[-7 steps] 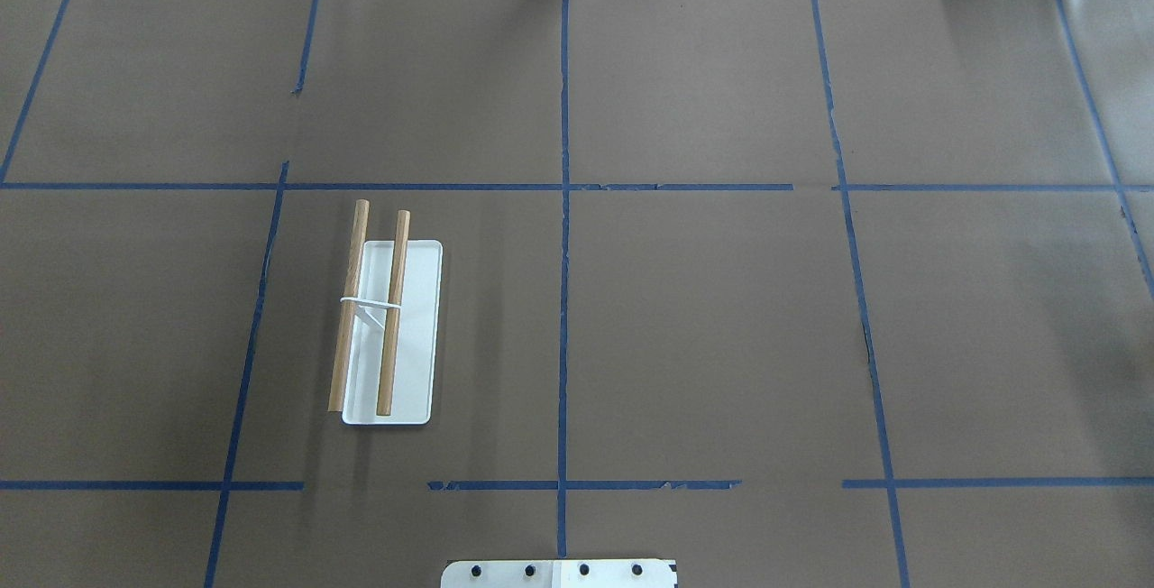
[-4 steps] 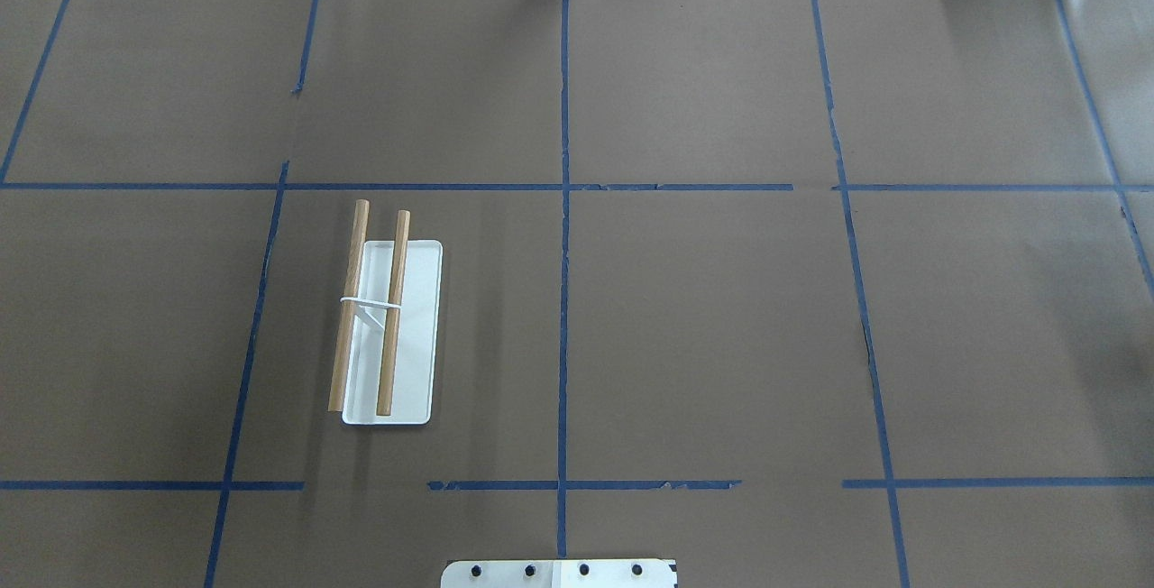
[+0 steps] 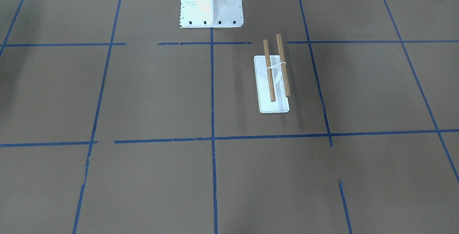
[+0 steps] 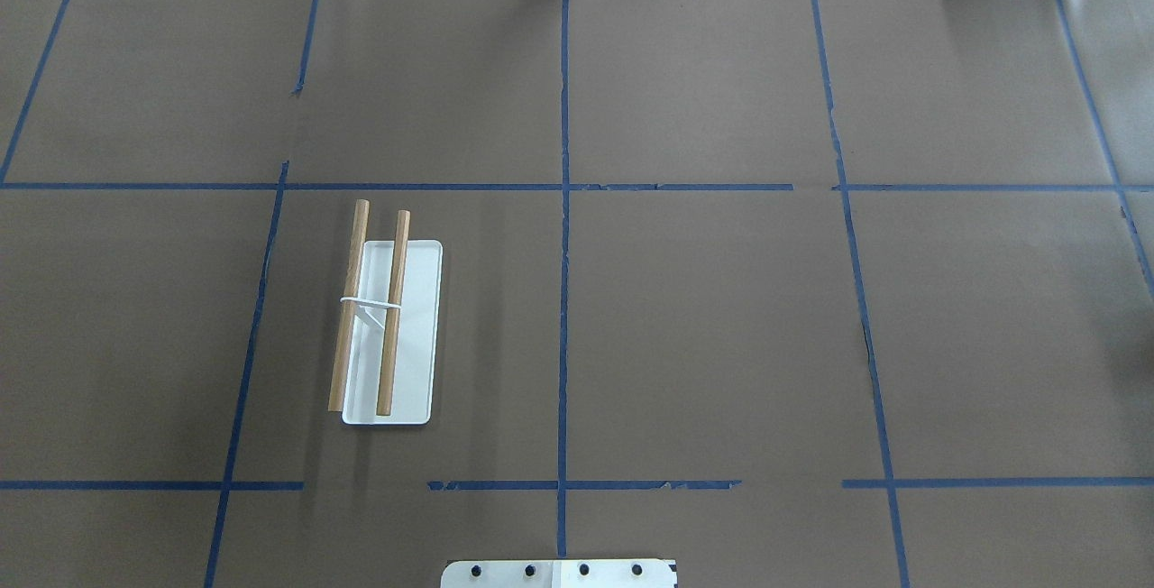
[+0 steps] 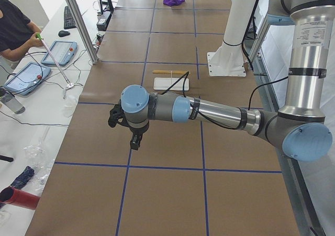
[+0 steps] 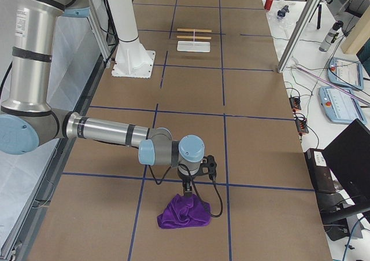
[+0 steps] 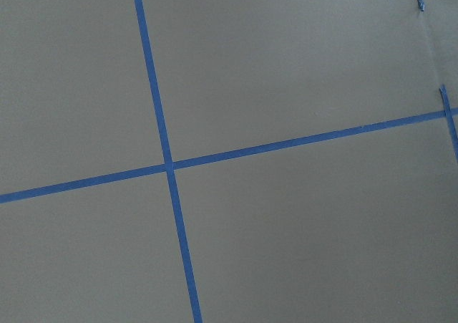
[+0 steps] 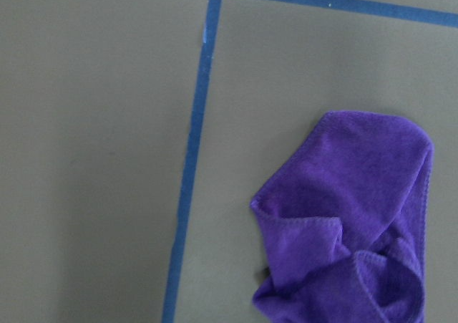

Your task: Hang towel on rack

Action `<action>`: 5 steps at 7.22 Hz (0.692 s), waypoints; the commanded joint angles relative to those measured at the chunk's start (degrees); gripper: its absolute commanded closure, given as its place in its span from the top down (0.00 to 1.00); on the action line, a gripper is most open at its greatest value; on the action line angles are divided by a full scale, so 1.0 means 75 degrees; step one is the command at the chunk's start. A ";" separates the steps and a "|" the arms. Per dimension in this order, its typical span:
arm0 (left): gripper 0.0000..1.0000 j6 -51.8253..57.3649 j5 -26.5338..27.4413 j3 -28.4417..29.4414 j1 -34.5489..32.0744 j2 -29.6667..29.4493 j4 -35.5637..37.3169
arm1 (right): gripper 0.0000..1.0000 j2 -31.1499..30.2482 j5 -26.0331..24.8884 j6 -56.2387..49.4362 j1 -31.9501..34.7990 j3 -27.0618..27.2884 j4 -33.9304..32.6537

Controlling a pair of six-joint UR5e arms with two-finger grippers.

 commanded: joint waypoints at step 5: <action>1.00 -0.0010 -0.0010 -0.0015 0.0001 0.0000 0.0000 | 0.70 0.0665 -0.0084 0.0034 -0.0056 -0.1939 0.1063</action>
